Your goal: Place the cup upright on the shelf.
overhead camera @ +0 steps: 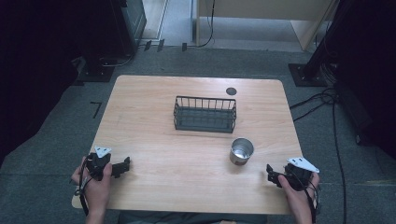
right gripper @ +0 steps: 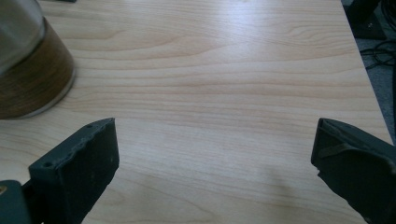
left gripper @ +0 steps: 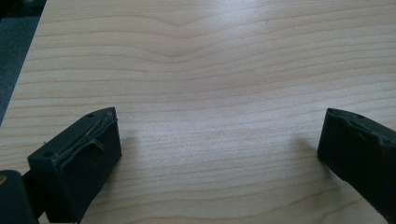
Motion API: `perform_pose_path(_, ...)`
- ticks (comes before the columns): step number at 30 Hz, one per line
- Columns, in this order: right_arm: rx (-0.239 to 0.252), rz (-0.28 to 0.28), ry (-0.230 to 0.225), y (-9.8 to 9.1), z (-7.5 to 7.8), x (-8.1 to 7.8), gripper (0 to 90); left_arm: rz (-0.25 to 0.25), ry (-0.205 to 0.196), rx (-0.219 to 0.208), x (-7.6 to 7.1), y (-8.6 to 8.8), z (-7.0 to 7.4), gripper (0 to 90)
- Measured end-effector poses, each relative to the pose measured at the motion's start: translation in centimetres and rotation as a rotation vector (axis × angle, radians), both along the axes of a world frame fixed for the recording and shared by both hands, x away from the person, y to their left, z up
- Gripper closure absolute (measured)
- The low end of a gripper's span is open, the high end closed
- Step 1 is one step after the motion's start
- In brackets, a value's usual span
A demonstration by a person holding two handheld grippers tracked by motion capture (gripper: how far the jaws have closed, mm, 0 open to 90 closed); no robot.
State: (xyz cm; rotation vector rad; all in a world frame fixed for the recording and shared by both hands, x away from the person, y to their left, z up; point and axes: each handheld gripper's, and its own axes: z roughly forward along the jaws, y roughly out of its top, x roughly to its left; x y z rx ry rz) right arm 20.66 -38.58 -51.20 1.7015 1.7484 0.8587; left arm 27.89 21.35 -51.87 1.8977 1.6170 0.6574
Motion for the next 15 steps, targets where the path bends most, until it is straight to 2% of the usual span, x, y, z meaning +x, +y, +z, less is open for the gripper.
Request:
perform_pose_path(11,0.002,0.036,-0.009,1.1,0.3,0.1,0.4,0.0,0.0,0.0,0.0,0.0,0.0,0.0)
perform_pose_path(15,0.018,0.055,-0.014,1.6,0.5,0.3,0.4,0.0,0.0,0.0,0.0,0.0,0.0,0.0)
